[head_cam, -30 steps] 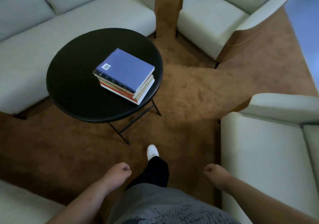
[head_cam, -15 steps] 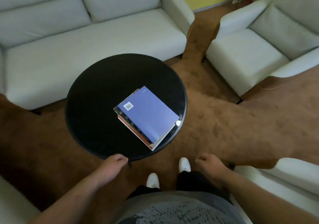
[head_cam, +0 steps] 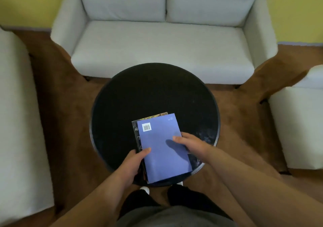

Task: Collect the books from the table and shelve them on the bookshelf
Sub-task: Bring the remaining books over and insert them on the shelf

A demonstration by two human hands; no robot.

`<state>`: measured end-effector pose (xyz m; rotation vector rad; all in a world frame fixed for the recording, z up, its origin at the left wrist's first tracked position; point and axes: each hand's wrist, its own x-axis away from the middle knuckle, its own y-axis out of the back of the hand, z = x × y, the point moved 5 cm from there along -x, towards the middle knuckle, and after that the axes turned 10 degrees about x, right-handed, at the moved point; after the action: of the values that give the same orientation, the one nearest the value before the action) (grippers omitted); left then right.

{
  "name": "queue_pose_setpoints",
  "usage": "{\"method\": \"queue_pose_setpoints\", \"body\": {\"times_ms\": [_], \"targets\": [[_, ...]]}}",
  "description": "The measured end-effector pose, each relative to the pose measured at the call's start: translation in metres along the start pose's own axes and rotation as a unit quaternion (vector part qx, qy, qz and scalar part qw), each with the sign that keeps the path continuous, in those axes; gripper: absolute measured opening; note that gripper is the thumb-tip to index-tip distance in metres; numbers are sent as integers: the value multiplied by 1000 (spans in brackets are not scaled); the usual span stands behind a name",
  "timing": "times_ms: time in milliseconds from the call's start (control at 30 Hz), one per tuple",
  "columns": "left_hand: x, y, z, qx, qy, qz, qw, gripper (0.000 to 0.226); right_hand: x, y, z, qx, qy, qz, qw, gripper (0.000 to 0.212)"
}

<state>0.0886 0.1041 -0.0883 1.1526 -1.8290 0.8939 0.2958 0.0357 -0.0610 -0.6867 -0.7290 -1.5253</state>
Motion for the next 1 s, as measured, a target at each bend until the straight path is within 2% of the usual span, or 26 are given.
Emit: {"method": "queue_pose_setpoints", "body": {"times_ms": [100,133,233,300,433,567,633,767,900,1000], "targets": [[-5,-6,9,60,-14,6,998,40,-18,-9,-3,-25,-12,62,998,48],[-6,-8,12,71,-25,9,997,46,-21,-10,-5,-39,-13,62,997,49],[-11,-9,19,103,-44,-12,994,84,-30,-13,-9,-75,-14,60,995,51],[-15,-9,23,139,-41,-29,989,93,-35,-15,-10,-79,-14,57,995,53],[-7,-15,29,148,-34,-30,988,74,-37,-16,-21,-81,-25,48,995,64],[8,-20,57,173,-21,-51,983,57,-23,-16,-37,-54,-14,64,996,45],[15,-20,72,188,-14,-54,981,50,-15,-19,-47,-38,-12,71,997,49],[29,-19,90,188,-38,-44,980,58,0,-24,-69,-18,-11,68,997,76],[33,-14,101,183,-35,-48,981,75,18,-27,-92,-4,-59,95,994,70],[31,-13,105,180,-19,-54,982,91,25,-33,-96,-50,-80,85,992,71]]}}
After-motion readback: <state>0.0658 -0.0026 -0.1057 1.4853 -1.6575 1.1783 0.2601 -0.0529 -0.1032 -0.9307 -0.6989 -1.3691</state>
